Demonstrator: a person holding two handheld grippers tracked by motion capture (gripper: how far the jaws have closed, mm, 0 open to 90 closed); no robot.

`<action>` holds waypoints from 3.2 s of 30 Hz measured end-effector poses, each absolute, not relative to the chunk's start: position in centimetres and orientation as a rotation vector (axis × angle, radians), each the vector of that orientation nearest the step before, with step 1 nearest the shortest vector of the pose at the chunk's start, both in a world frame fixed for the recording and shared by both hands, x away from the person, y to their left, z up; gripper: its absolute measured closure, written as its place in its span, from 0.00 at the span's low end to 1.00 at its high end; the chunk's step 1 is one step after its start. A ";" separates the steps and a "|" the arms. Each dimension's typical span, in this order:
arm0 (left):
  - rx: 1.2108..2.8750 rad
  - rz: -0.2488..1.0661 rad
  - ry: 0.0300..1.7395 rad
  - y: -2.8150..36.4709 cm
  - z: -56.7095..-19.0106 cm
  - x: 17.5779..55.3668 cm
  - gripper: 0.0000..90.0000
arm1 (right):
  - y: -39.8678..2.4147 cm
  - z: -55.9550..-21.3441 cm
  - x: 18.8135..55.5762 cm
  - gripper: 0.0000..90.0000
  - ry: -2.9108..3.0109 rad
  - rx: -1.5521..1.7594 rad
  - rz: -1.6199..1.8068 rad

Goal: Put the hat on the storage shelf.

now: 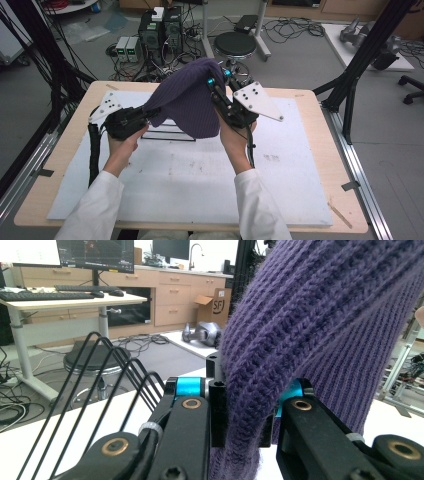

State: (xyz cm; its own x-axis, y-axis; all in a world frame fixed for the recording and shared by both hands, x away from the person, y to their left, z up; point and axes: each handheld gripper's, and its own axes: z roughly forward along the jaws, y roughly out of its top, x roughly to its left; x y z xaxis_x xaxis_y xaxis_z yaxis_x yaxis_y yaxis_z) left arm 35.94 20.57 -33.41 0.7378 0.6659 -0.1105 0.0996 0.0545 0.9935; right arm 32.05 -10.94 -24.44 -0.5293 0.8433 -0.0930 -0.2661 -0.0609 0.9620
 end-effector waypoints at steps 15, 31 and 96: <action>1.482 0.538 0.648 21.0 -31.0 39.6 0.91 | -10.8 -23.7 36.3 0.84 1.332 0.673 1.678; 1.401 0.593 0.669 23.2 -30.8 40.3 0.91 | -8.3 -22.8 37.8 0.84 1.337 0.617 1.663; 1.722 0.392 0.821 25.9 -39.4 41.3 0.89 | -4.3 -30.8 38.0 0.81 1.641 0.844 1.408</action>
